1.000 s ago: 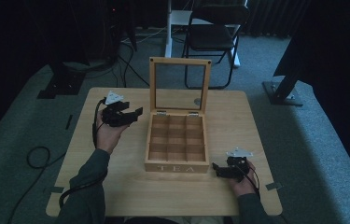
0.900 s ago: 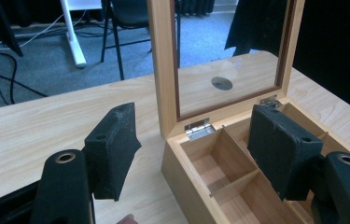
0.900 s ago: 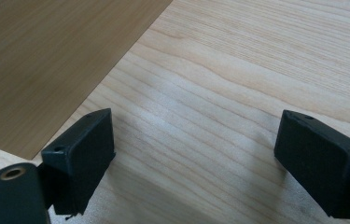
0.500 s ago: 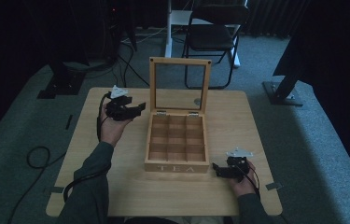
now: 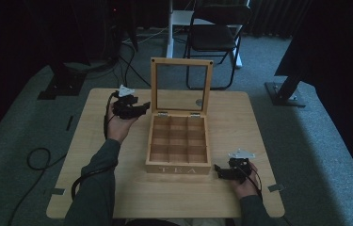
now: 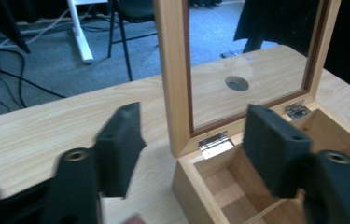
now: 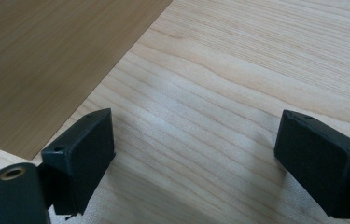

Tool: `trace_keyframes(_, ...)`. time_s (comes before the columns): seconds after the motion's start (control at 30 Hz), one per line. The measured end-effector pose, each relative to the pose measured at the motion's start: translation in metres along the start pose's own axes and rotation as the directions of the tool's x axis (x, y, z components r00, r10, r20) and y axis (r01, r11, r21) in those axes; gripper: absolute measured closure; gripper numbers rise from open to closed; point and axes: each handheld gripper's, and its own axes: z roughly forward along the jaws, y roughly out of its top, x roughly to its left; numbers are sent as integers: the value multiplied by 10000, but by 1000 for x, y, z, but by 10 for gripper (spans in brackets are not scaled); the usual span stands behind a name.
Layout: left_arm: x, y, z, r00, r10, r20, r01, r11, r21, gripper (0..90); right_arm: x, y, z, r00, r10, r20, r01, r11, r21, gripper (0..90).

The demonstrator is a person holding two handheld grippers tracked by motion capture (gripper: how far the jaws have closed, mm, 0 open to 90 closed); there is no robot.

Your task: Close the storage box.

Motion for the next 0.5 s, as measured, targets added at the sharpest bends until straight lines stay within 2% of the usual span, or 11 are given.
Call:
trace_keyframes(0.07,-1,1,3,10000,32,24,-32,10000,47,480,0,0,0,10000,-5,0,5,10000,-1,117)
trace_keyframes(0.23,-1,4,10,9998,-18,-196,19,10000,50,495,0,0,0,10000,1,-6,-1,10000,0,117)
trace_keyframes(0.4,2,6,21,9989,-18,-463,25,9999,153,471,0,0,0,10000,-10,-16,10,10000,-5,117)
trace_keyframes(0.5,5,7,28,9990,-82,-446,87,9999,106,431,0,0,0,10000,-9,-15,9,10000,-9,117)
